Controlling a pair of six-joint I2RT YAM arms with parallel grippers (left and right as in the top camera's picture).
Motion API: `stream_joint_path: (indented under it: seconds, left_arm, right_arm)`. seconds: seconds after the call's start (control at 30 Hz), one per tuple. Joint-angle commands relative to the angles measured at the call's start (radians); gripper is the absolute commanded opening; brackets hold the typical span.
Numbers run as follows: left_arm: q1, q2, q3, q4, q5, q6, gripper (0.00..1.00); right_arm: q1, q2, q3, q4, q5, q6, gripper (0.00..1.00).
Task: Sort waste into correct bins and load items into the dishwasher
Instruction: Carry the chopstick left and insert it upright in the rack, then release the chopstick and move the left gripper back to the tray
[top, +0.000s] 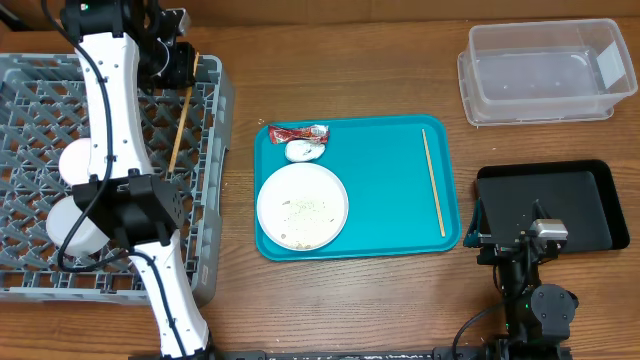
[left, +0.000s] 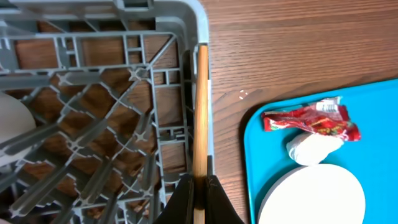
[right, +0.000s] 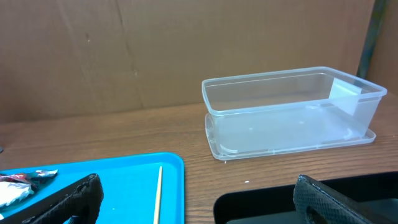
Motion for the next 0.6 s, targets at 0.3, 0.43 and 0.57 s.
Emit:
stream_joint_path:
  seconds: [0.3, 0.43, 0.57]
  left_arm:
    - [-0.006, 0.122, -0.005, -0.004, -0.133, -0.162, 0.04]
    - [-0.006, 0.121, -0.005, -0.001, -0.123, -0.164, 0.04]
    - [-0.006, 0.121, -0.005, -0.001, -0.113, -0.164, 0.10]
  right_arm:
    - [-0.005, -0.011, -0.011, 0.005, 0.007, -0.003, 1.00]
    - [-0.005, -0.011, -0.011, 0.005, 0.007, -0.003, 1.00]
    - [-0.005, -0.011, -0.011, 0.006, 0.007, -0.003, 1.00]
